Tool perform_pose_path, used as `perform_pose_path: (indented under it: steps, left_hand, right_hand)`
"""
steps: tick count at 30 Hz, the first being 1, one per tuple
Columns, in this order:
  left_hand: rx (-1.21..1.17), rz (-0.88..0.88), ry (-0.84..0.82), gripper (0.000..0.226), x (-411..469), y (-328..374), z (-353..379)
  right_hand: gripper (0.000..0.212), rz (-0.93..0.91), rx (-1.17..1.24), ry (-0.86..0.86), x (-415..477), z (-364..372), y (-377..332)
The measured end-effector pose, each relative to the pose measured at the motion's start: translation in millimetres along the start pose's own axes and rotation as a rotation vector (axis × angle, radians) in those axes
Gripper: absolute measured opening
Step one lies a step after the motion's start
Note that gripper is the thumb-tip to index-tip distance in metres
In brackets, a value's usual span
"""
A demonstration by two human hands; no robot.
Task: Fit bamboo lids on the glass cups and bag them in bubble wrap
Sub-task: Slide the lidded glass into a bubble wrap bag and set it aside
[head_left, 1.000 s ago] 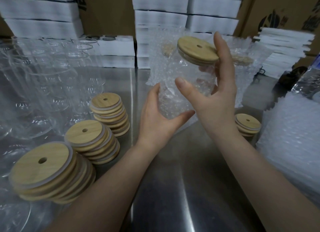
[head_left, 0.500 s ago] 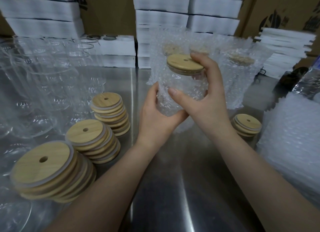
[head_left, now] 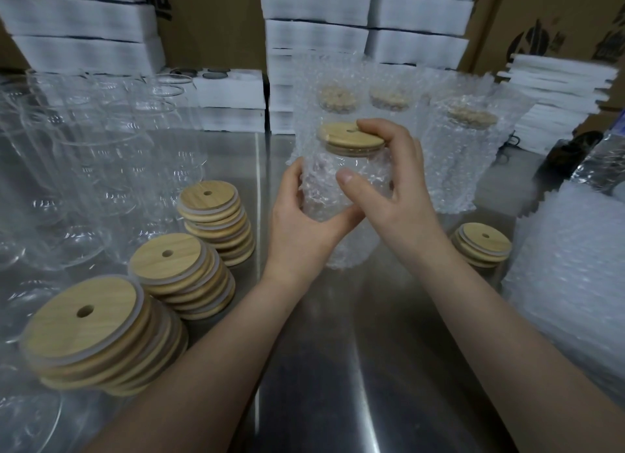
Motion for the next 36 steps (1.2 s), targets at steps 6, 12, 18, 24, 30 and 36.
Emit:
perform_pose_path:
  steps: [6,12,18,24,30,36]
  left_hand:
    - [0.007,0.014,-0.044,0.08,1,2,3]
    - [-0.092,-0.005,-0.067,0.069,0,7,4]
    - [-0.183,-0.042,-0.039,0.045,2,5,0]
    - [-0.238,-0.092,0.01,0.064,10,10,-2]
    - [-0.271,-0.058,0.051,0.034,22,23,-7]
    - [-0.205,-0.002,0.107,0.009,30,45,-12]
  right_hand:
    - [0.053,-0.032,0.12,0.104,3,-13,0]
    - [0.044,0.037,0.463,0.316,6,-38,9]
    - [0.047,0.282,0.619,0.26,7,-29,44]
    - [0.03,0.386,0.516,0.195,6,-18,60]
    - [0.011,0.304,0.557,0.265,5,-26,53]
    - [0.019,0.25,0.514,0.317,5,-35,45]
Point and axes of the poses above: each hand's wrist, its own x-axis towards the middle knuckle, its own z-axis out of the palm, y = z × x, the point moved 10 cm from there along x, towards the middle knuckle, and after that the axes turned 4 degrees about -z, right-handed, at the moved point
